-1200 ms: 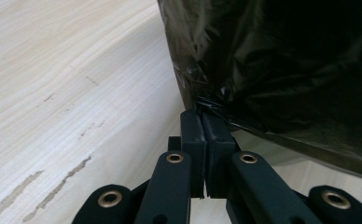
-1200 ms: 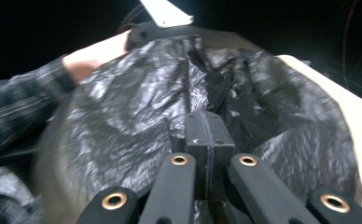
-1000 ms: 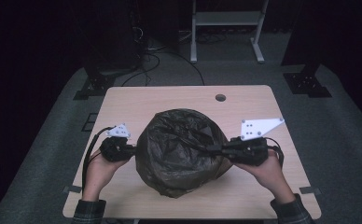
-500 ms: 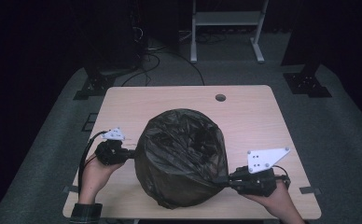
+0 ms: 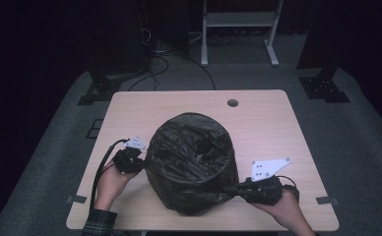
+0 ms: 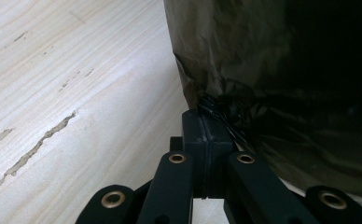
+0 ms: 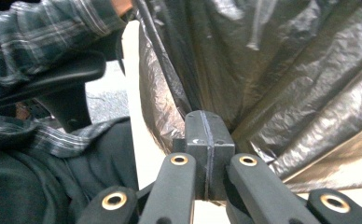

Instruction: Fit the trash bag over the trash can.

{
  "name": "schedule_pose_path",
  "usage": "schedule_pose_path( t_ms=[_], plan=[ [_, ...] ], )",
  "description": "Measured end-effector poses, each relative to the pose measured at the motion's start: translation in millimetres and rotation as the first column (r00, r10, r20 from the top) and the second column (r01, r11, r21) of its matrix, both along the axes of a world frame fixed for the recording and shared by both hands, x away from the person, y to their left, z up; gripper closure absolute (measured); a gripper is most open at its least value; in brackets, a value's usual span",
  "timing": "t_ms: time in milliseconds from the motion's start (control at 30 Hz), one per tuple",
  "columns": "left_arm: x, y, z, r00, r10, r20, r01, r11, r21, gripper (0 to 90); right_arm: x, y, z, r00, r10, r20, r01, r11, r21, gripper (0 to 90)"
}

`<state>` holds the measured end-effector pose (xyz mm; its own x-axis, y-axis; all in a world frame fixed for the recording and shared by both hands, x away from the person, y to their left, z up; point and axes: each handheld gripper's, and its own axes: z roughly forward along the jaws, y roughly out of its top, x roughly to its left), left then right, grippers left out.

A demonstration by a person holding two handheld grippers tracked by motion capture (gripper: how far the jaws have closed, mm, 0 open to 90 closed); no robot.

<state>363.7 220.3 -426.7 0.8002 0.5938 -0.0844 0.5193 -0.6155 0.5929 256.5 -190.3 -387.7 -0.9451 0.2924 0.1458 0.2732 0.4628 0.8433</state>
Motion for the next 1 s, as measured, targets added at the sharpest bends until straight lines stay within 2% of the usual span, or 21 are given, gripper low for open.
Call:
schedule_pose_path(
  t_ms=[233, 333, 400, 500, 567, 600, 667, 700, 733, 767, 800, 833, 867, 900, 933, 967, 1000],
  plan=[
    [7.1, -6.3, -10.4, 0.9998, 0.005, -0.019, -0.005, 1.0000, 0.007, 89.8, 9.8, -4.8, -12.7, 0.9988, -0.040, -0.028, 0.039, 0.999, -0.025, 90.0],
    [6.9, -7.6, -10.5, 0.9999, 0.004, -0.016, -0.003, 0.9999, 0.016, 89.8, 12.0, -6.3, -14.8, 0.9981, -0.051, -0.033, 0.050, 0.998, -0.031, 89.8],
    [6.9, -7.6, -10.8, 0.9998, -0.001, -0.020, 0.001, 0.9999, 0.013, 89.7, 11.9, -7.4, -13.3, 0.9983, -0.052, -0.027, 0.051, 0.998, -0.023, 78.7],
    [6.7, -7.4, -10.9, 0.9998, -0.001, -0.020, 0.001, 1.0000, 0.005, 86.5, 11.0, -8.9, -10.2, 0.9983, -0.055, -0.022, 0.055, 0.998, -0.009, 75.6],
    [6.6, -7.0, -10.6, 0.9998, -0.005, -0.021, 0.005, 1.0000, 0.007, 77.7, 8.5, -13.6, -0.7, 0.9986, -0.053, -0.006, 0.053, 0.998, 0.031, 72.5],
    [6.6, -6.6, -10.3, 0.9998, -0.006, -0.018, 0.006, 1.0000, 0.001, 77.7, 8.5, -13.6, -0.7, 0.9986, -0.053, -0.006, 0.053, 0.998, 0.031, 72.5],
    [5.8, -5.1, -8.4, 0.9999, 0.005, -0.010, -0.005, 0.9999, -0.015, 71.7, 6.6, -17.1, 9.0, 0.9987, -0.051, 0.010, 0.050, 0.997, 0.062, 70.3],
    [5.3, -2.1, -5.4, 0.9998, 0.017, 0.009, -0.017, 0.9995, -0.028, 57.4, 5.1, -20.3, 20.4, 0.9982, -0.050, 0.034, 0.046, 0.995, 0.090, 67.5],
    [5.3, -2.1, -5.4, 0.9998, 0.017, 0.009, -0.017, 0.9995, -0.028, 49.9, 5.1, -20.3, 20.4, 0.9982, -0.050, 0.034, 0.046, 0.995, 0.090, 67.5],
    [3.9, 1.9, -2.8, 0.9996, 0.020, 0.019, -0.019, 0.9983, -0.055, 43.8, 5.1, -22.7, 29.6, 0.9973, -0.054, 0.049, 0.049, 0.993, 0.106, 63.6],
    [3.9, 1.9, -2.8, 0.9996, 0.020, 0.019, -0.019, 0.9983, -0.055, 35.1, 5.1, -22.7, 29.6, 0.9973, -0.054, 0.049, 0.049, 0.993, 0.106, 63.6],
    [3.0, 4.0, -1.6, 0.9992, 0.016, 0.036, -0.014, 0.9978, -0.064, 28.9, 7.2, -25.2, 36.5, 0.9966, -0.061, 0.056, 0.054, 0.991, 0.120, 58.5],
    [1.9, 5.7, -0.6, 0.9988, 0.017, 0.046, -0.014, 0.9974, -0.071, 28.9, 7.2, -25.2, 36.5, 0.9966, -0.061, 0.056, 0.054, 0.991, 0.120, 58.5],
    [-1.1, 10.9, 1.6, 0.9976, 0.009, 0.069, -0.004, 0.9969, -0.079, 19.1, 9.3, -26.3, 40.8, 0.9959, -0.069, 0.059, 0.061, 0.990, 0.125, 52.4],
    [-1.1, 10.9, 1.6, 0.9976, 0.009, 0.069, -0.004, 0.9969, -0.079, 14.9, 9.3, -26.3, 40.8, 0.9959, -0.069, 0.059, 0.061, 0.990, 0.125, 52.4],
    [-5.6, 17.5, 4.7, 0.9947, 0.002, 0.103, 0.006, 0.9972, -0.075, 13.2, 11.0, -27.6, 44.4, 0.9953, -0.077, 0.060, 0.068, 0.988, 0.140, 46.7],
    [-5.6, 17.5, 4.7, 0.9947, 0.002, 0.103, 0.006, 0.9972, -0.075, 9.2, 11.0, -27.6, 44.4, 0.9953, -0.077, 0.060, 0.068, 0.988, 0.140, 46.7]
  ],
)
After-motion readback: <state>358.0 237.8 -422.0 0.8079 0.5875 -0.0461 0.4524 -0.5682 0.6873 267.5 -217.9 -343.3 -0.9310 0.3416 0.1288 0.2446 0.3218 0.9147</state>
